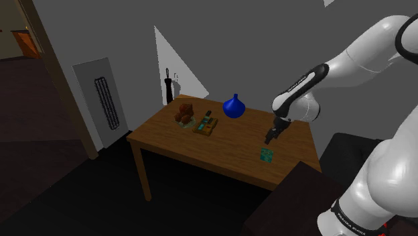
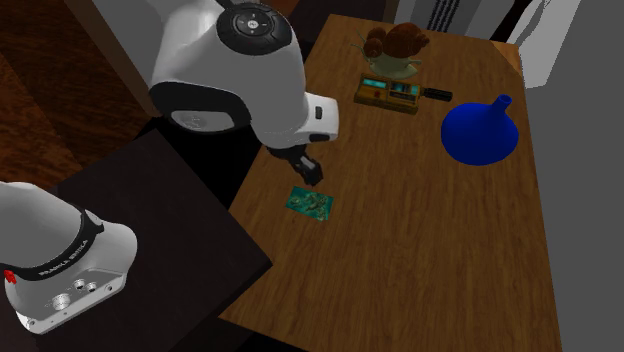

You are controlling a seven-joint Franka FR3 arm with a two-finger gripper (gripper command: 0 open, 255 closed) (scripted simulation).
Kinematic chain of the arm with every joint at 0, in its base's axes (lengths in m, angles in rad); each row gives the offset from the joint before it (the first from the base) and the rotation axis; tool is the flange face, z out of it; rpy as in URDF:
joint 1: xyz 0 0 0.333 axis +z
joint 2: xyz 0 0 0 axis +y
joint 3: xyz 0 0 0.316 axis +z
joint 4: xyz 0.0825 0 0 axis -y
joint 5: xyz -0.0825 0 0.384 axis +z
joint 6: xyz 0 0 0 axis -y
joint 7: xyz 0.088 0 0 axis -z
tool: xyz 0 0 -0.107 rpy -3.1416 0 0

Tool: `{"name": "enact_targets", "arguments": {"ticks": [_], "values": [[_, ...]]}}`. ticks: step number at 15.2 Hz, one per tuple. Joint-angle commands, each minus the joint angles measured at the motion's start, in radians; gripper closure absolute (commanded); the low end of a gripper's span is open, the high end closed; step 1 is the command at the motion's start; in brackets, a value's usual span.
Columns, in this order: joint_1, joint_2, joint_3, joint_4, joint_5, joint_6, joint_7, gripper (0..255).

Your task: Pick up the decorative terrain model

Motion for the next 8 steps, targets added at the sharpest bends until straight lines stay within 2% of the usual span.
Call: {"name": "enact_targets", "arguments": {"ticks": [1,4,7,8], "values": [[0.010,0.110,0.006,0.054,0.220,0.037,-0.198,0],[-0.075,0.261,0.097,0.156,0.476,0.058,-0.443,0],[-0.177,0.392,0.189,0.264,0.644,0.072,-0.623,0],[-0.197,0.419,0.205,0.288,0.671,0.074,-0.655,0]]}}
